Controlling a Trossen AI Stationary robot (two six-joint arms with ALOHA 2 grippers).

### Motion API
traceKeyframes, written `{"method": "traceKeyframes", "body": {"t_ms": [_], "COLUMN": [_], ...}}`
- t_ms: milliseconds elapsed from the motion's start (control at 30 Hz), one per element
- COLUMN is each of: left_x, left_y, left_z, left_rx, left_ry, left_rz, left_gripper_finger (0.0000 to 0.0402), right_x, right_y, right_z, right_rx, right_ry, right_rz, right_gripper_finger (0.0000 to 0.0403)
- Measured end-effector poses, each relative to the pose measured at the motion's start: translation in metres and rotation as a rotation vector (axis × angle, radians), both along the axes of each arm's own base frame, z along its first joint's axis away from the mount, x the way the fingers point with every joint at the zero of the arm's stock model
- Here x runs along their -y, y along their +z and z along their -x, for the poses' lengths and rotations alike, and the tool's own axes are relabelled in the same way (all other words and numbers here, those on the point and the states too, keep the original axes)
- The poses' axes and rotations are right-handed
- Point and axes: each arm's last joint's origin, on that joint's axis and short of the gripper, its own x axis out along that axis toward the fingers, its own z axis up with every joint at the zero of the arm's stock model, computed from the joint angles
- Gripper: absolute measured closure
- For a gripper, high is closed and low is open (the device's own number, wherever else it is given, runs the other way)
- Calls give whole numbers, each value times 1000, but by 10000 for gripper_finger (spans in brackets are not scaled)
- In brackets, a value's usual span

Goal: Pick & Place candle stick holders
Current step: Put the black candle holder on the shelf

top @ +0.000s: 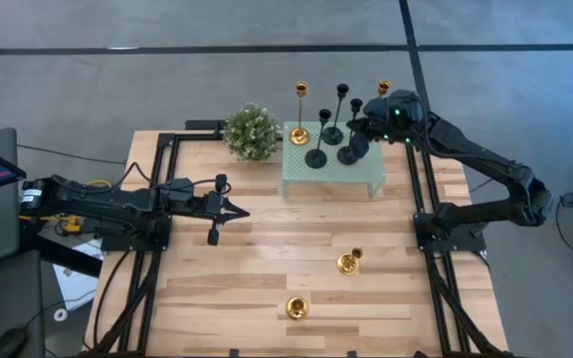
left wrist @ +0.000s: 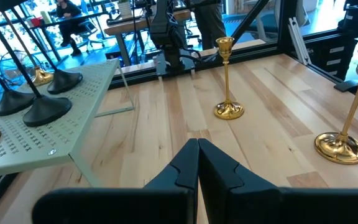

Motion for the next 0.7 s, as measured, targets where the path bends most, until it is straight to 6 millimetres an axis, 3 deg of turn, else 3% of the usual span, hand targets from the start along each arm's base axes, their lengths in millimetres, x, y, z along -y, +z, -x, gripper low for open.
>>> {"method": "traceKeyframes", "body": {"t_ms": [367,700], "left_x": [0,0], "left_y": [0,0], "left_z": [0,0], "left_rx": [0,0], "left_ry": [0,0], "left_rz": [0,0], "left_gripper_finger": [394,394], "right_x": [0,-1], "right_y": [-1,-5], "right_z": [1,2], "right_rx": [-16,-44], "right_ry": [-4,-3], "right_rz": [-12,-35], "right_gripper_finger": [399,356]}}
